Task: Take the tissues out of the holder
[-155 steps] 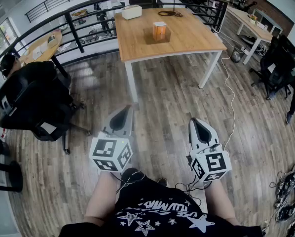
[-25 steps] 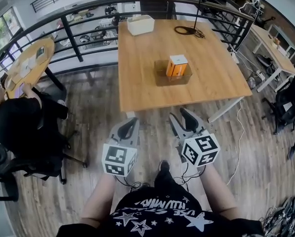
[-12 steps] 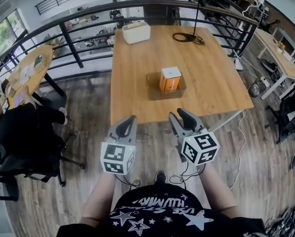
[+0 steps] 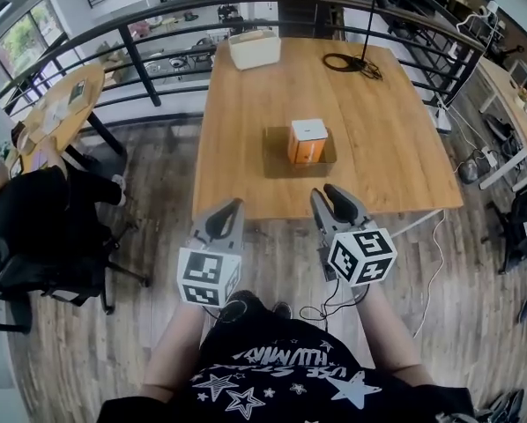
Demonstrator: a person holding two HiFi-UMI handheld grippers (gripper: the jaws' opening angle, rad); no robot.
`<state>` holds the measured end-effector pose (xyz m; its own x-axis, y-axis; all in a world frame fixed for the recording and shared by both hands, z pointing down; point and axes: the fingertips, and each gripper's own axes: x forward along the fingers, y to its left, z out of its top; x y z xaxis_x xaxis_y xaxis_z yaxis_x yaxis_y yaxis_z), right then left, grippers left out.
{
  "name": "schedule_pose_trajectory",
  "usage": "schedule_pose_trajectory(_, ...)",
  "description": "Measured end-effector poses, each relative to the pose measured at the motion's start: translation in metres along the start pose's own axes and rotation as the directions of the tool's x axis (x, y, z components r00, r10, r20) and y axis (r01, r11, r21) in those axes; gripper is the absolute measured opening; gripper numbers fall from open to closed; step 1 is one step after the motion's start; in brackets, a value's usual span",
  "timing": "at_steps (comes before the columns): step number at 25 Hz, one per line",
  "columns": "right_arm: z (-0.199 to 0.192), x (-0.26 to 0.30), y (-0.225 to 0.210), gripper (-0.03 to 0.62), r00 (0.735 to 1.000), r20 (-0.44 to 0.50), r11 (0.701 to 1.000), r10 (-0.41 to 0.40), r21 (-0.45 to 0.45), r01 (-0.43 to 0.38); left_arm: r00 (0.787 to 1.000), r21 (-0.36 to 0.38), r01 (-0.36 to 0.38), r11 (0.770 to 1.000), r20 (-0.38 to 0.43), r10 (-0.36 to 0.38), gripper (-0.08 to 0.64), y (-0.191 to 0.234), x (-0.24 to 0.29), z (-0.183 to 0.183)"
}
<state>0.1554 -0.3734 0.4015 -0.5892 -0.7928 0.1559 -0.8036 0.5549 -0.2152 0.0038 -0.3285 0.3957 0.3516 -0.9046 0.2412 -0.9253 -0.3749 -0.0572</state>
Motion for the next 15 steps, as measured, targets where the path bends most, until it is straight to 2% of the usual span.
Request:
schedule_pose_trajectory(4,-0.003,0.015,-0.006,0.112,1.0,-0.01,1.0,-0.011,0.008,0.011,0.999,-0.012,-0.026,1.0,-0.02,0.025,0.015,0.012,0.005,-0.003)
schedule_pose_trajectory(7,-0.009,0.027,-0.014,0.164,0.999,-0.031,0.999,-0.037,0.032,0.038,0.999,-0.035,-0.038,0.999,-0.029,0.037,0.015,0.021,0.012,-0.007)
schedule_pose_trajectory(11,-0.018,0.046,-0.022,0.226,0.996,-0.06,0.997,-0.071,0.013,0.072,0.999,-0.055,-0.01,0.998,-0.045,0.007,0.015,0.031,0.034,-0.015)
schedule_pose_trajectory(15,-0.023,0.072,-0.033,0.236,0.991,-0.097,0.995,-0.095,0.003,0.096,0.999,-0.06,0.038,0.997,-0.036,-0.04,0.015,0.043,0.064,-0.012)
